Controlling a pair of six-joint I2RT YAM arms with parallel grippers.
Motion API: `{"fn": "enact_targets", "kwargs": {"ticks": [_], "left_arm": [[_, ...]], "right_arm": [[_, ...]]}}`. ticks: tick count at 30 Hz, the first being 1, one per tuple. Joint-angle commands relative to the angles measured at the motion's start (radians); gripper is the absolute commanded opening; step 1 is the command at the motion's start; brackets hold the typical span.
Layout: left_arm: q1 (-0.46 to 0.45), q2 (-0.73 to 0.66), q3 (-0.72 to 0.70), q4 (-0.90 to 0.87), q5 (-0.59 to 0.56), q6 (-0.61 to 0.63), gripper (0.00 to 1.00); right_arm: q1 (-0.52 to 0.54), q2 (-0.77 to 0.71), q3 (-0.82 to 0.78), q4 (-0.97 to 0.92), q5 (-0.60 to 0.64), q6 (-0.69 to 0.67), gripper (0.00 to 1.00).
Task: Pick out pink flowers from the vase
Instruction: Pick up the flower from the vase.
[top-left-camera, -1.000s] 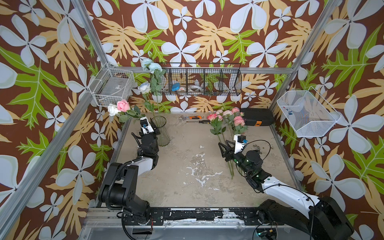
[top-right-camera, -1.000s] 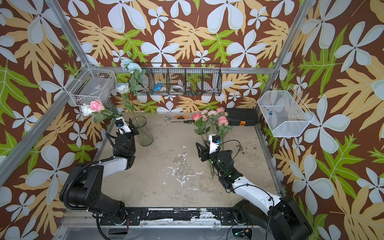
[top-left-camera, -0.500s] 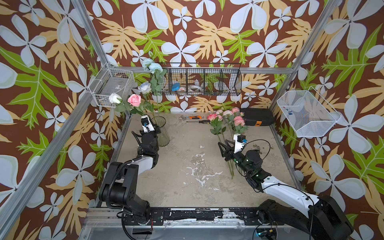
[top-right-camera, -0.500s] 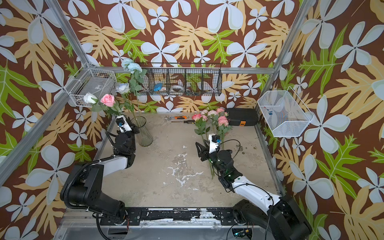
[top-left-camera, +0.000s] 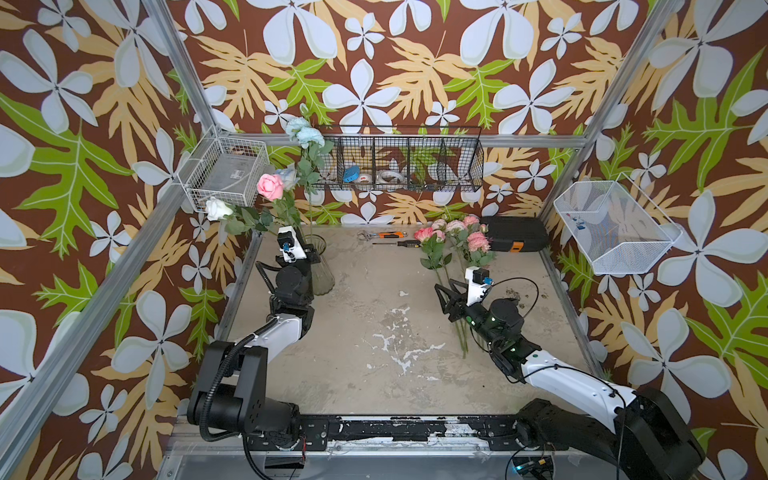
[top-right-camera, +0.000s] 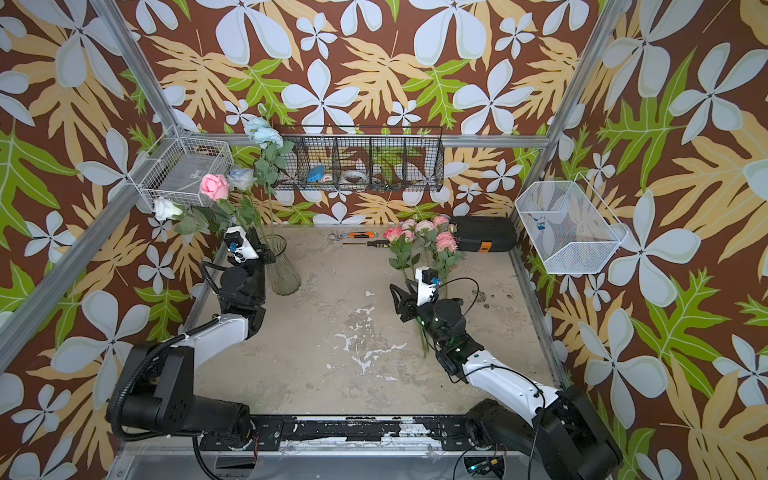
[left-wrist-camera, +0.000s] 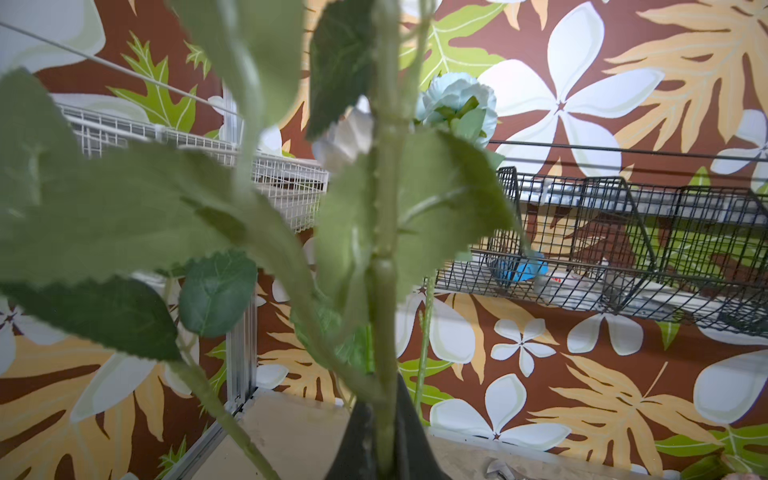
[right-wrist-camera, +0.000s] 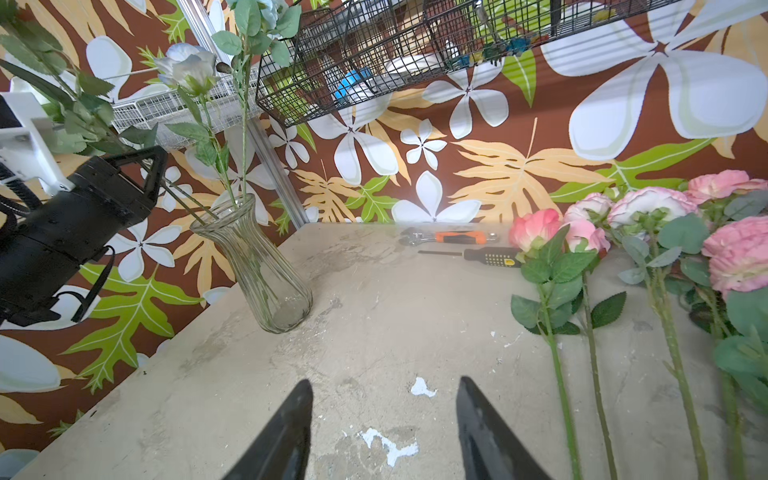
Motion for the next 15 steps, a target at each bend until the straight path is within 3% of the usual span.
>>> {"fn": "enact_targets", "kwargs": {"ticks": [1, 15], "left_arm": [[0.000, -0.043, 0.033, -0.041, 0.064, 0.007, 0.07], [-0.002, -0.279, 0.244, -0.440, 0.340, -0.088, 0.02]], "right_arm": [[0.002, 0.006, 0.011, 0.016, 0.001, -0.014, 0.55], [0.001, -0.006, 0.075, -0.038, -0.042, -0.012, 0.55]]}}
